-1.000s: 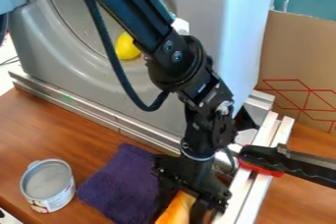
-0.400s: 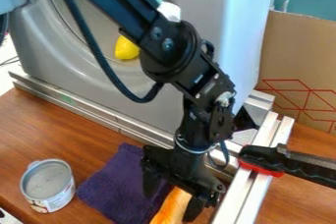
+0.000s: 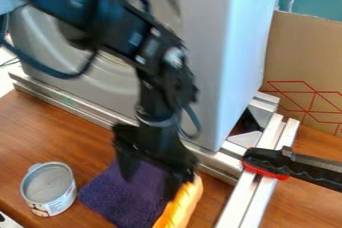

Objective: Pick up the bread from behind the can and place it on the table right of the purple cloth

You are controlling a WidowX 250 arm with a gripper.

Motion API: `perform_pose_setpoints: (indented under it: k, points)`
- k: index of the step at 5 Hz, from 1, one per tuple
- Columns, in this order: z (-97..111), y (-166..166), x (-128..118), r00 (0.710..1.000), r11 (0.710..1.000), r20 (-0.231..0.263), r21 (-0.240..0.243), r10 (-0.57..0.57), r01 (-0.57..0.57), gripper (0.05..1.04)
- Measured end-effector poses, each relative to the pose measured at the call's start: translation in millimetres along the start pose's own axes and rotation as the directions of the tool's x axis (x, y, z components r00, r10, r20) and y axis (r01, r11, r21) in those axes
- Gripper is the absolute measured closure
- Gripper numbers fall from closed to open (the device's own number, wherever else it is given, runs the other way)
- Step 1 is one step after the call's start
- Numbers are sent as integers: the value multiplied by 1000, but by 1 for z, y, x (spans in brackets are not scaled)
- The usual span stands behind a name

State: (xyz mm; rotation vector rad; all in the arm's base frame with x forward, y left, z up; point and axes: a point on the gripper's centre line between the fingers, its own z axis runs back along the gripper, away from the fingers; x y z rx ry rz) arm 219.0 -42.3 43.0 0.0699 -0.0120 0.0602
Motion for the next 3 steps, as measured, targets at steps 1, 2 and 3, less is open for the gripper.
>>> perform_pose_setpoints:
  k: [1,2,3]
  points:
    - [16,45,-12,999,999,33,21,-30,29,83]
    - [24,89,-21,993,991,31,67,-116,114,83]
    - [23,120,-23,980,978,40,85,-195,191,83]
